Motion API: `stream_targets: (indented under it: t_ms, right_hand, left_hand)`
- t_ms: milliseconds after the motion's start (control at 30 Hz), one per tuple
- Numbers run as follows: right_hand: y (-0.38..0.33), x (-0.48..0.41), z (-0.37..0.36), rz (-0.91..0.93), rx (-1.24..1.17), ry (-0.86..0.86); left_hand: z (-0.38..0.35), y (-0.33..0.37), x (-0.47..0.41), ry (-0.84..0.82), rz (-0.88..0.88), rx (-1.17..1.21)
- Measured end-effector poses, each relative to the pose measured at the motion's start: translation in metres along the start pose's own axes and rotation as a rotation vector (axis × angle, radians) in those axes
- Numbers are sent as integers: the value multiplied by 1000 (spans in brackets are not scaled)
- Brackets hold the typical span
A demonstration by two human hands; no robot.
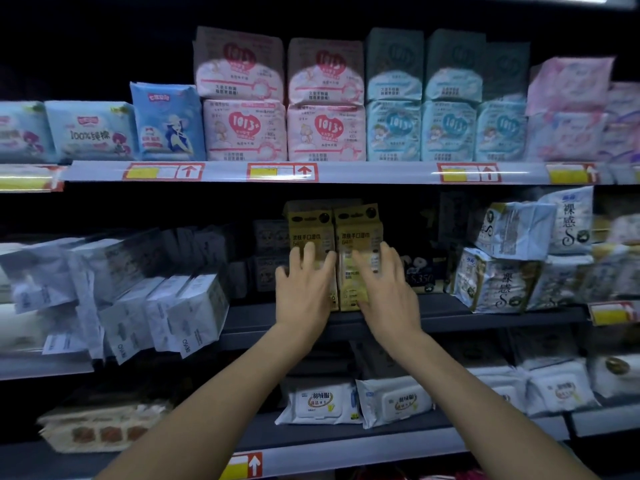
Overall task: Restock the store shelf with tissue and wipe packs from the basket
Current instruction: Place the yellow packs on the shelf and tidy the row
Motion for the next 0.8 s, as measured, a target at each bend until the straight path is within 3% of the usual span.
stream_targets:
  t_ms: [233, 500, 667, 800]
  right_hand:
    - [-10, -5, -2, 29, 52, -35]
    - [-9, 9, 17, 70, -45, -118]
    - [-58, 25, 54, 79, -170, -46]
    - [-138, 36, 92, 169, -339, 85]
  left_hand:
    - [2, -11, -1, -72, -52, -29]
    - [19, -29, 14, -324, -117, -27]
    - [66, -58, 48, -146, -127, 70]
    - [129, -112, 92, 210, -164, 97]
Point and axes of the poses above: each hand's wrist, its own x-axis away from the middle knuckle, its own z-axis out of the back of the hand, y = z × x, the point moved 5 cm from there along -x, towards the middle knuckle, and after that the axes turned 14 degrees about x, right-handed, at the moved point
